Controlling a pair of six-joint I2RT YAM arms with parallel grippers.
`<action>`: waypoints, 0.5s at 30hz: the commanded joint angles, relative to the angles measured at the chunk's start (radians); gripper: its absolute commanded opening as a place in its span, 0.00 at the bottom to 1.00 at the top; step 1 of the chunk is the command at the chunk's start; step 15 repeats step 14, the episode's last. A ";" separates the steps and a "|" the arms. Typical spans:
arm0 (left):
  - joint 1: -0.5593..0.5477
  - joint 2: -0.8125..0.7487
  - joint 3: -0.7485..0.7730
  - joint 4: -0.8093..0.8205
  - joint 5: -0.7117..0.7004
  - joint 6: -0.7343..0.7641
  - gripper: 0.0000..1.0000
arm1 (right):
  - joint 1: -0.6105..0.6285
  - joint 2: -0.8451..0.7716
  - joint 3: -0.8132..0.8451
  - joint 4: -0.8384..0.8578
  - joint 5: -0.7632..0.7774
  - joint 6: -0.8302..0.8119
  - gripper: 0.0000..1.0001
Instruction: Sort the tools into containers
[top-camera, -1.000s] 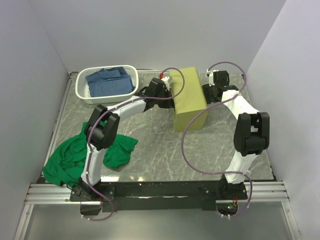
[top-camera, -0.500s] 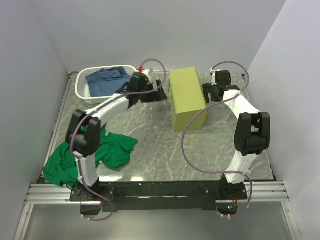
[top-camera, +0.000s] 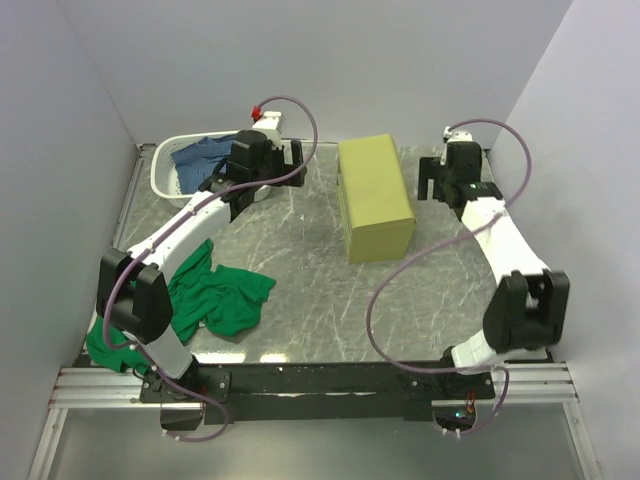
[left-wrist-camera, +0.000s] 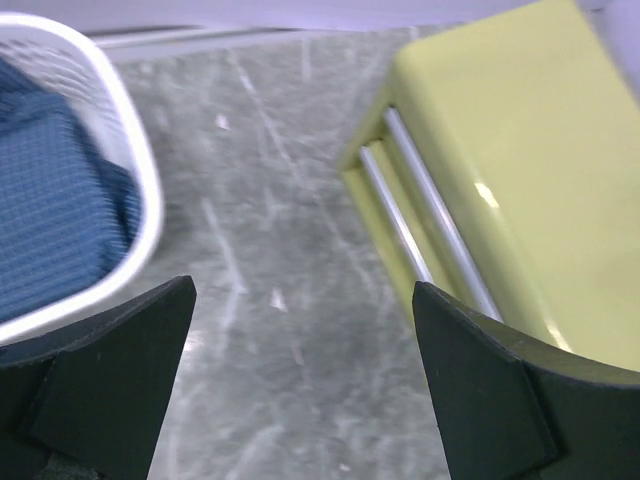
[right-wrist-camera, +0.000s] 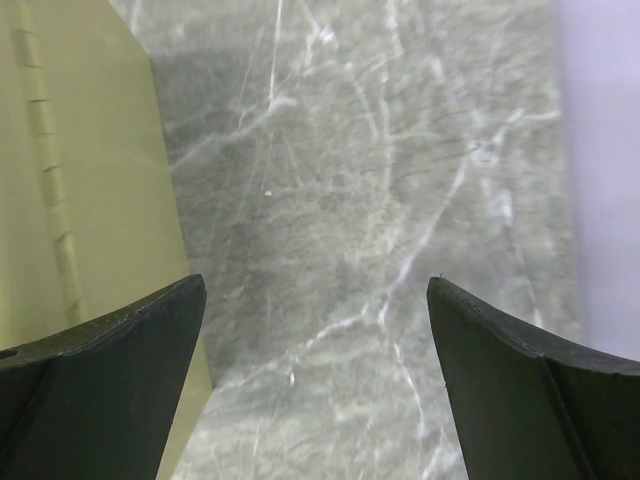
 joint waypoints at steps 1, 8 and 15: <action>0.006 -0.047 0.004 0.042 -0.080 0.127 0.96 | 0.003 -0.160 -0.061 0.032 0.023 0.030 1.00; 0.046 -0.069 0.069 0.028 -0.070 0.125 0.96 | 0.003 -0.351 -0.162 -0.017 0.078 0.061 1.00; 0.047 -0.061 0.173 -0.001 -0.013 0.187 0.96 | -0.006 -0.493 -0.244 -0.040 0.106 0.090 1.00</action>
